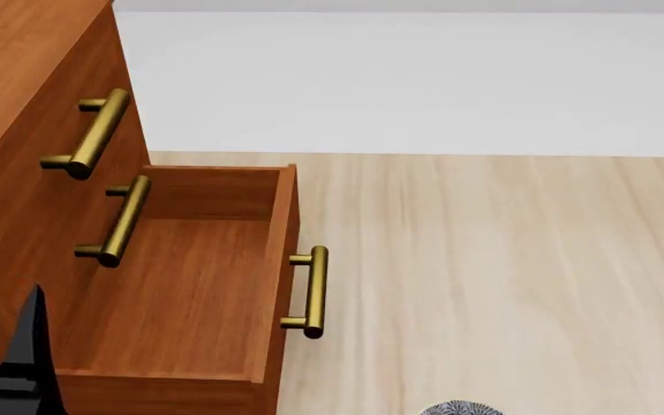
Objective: Put the wine bottle in the bottom drawer of the cabinet.
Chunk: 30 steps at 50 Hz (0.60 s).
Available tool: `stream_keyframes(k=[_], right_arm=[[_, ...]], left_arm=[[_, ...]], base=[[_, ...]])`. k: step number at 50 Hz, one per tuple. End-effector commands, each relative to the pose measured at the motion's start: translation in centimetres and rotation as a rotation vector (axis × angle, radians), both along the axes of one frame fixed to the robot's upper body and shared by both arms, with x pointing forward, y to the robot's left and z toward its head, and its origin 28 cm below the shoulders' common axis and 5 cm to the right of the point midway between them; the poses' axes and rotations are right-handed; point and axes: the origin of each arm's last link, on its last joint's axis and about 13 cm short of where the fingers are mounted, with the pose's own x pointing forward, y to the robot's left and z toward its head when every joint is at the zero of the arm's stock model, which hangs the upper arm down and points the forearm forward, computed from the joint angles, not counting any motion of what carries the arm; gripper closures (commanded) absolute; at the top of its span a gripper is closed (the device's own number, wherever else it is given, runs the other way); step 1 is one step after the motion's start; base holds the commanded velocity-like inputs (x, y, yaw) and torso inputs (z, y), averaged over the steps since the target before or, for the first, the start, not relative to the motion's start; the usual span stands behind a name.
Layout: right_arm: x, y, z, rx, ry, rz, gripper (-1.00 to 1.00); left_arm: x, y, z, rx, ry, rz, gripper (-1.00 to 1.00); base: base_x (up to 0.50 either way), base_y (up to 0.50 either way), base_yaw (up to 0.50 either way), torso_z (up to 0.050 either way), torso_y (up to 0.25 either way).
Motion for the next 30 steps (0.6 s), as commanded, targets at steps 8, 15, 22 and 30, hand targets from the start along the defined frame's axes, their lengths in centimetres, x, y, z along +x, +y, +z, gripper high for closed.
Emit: stream_keyframes(k=[8, 15, 22, 30], right_arm=[[0.1, -0.4, -1.6, 0.019, 0.035, -0.014, -1.0], [0.1, -0.4, -2.0, 0.024, 0.047, -0.02, -1.0], [0.6, -0.5, -2.3, 0.031, 0.056, -0.01, -1.0], [1.4, -0.7, -2.5, 0.035, 0.063, -0.006, -1.0]], left_arm=[[0.0, 0.0, 0.0, 0.001, 0.003, -0.003, -1.0], [0.0, 0.0, 0.0, 0.001, 0.002, -0.002, -1.0], [0.1, -0.1, 0.0, 0.001, 0.006, -0.004, -1.0], [0.1, -0.2, 0.0, 0.0, 0.007, -0.006, -1.0]], base=[[0.0, 0.0, 0.0, 0.0, 0.0], [0.0, 0.0, 0.0, 0.0, 0.0], [0.0, 0.0, 0.0, 0.0, 0.0], [0.0, 0.0, 0.0, 0.0, 0.0]])
